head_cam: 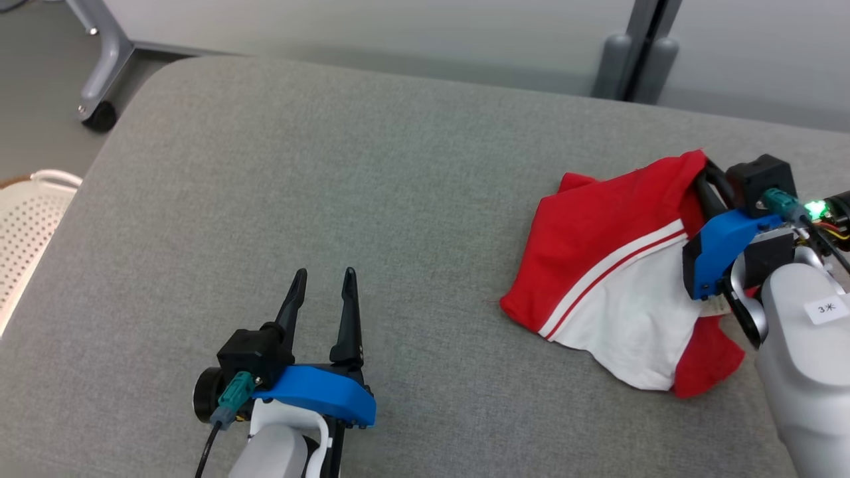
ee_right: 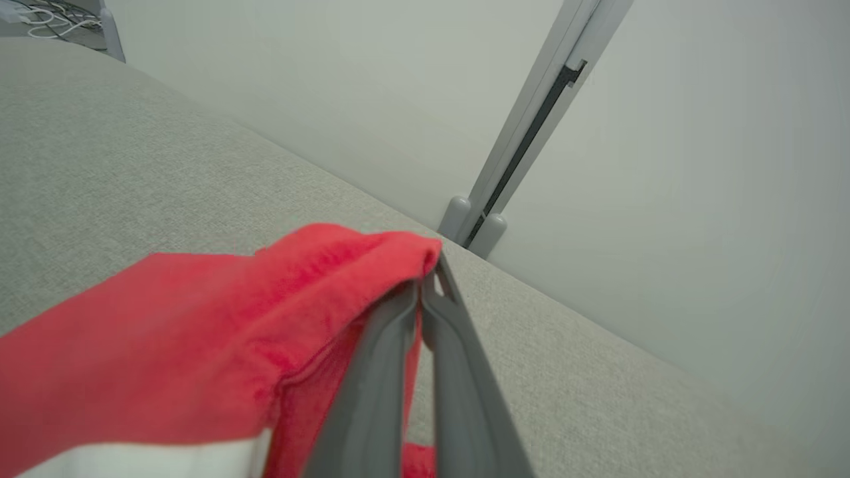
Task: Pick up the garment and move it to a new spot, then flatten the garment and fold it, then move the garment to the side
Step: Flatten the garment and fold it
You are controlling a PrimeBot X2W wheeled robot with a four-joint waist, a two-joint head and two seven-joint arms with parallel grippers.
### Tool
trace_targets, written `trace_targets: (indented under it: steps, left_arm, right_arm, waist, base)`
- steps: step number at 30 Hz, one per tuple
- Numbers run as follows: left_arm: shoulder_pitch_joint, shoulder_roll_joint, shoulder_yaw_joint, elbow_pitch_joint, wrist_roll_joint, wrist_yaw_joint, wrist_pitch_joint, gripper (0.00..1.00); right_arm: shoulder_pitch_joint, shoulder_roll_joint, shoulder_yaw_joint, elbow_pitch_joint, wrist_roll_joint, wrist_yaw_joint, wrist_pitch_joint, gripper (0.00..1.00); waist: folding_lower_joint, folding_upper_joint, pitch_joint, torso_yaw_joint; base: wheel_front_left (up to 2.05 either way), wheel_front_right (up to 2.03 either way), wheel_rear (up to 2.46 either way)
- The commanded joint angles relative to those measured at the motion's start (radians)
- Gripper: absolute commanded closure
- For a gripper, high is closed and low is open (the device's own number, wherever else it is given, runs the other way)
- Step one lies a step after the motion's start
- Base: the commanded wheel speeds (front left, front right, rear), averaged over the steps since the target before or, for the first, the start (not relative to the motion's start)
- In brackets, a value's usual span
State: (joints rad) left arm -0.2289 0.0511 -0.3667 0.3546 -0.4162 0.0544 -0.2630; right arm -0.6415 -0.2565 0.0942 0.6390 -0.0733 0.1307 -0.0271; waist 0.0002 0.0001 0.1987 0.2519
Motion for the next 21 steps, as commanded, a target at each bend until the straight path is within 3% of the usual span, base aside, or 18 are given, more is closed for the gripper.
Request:
trace_targets:
  steps: [1,2,3,12,16,21]
  left_arm:
    - [-0.017,-0.001,0.002,-0.004,-0.003,0.009,-0.002,0.00]
    - [-0.018,-0.001,0.004,-0.004,-0.002,0.008,-0.002,0.00]
    - [-0.018,-0.001,0.005,-0.003,-0.001,0.010,-0.002,0.00]
    - [-0.005,0.000,0.011,0.011,0.021,0.006,-0.003,0.00]
    - [0.014,-0.001,0.007,0.022,0.033,-0.003,-0.002,0.00]
    - [0.036,-0.001,-0.036,0.051,0.018,-0.011,-0.002,0.00]
  right_arm:
    - [-0.039,0.005,-0.023,0.058,-0.010,0.000,-0.030,0.91]
    - [-0.048,0.011,-0.028,0.086,-0.014,0.000,-0.044,0.38]
    - [-0.058,0.014,-0.037,0.108,-0.019,0.000,-0.062,0.00]
    - [-0.061,0.019,-0.038,0.181,-0.012,0.000,-0.181,0.00]
    - [-0.007,0.030,-0.028,0.123,0.029,0.000,-0.214,0.00]
    - [0.162,0.077,-0.074,-0.035,0.090,0.000,-0.228,0.00]
  waist:
    - [-0.0002,-0.0001,0.030,0.020]
    - [-0.0002,-0.0001,0.031,0.016]
    - [-0.0002,-0.0001,0.031,0.012]
    - [-0.0002,-0.0001,-0.017,-0.065]
    - [-0.0002,-0.0001,-0.063,-0.110]
    - [-0.0002,-0.0001,-0.127,-0.161]
  base:
    - [0.00,0.00,0.00]
    - [0.00,0.00,0.00]
    - [0.00,0.00,0.00]
    - [0.00,0.00,0.00]
    - [0.00,0.00,0.00]
    - [0.00,0.00,0.00]
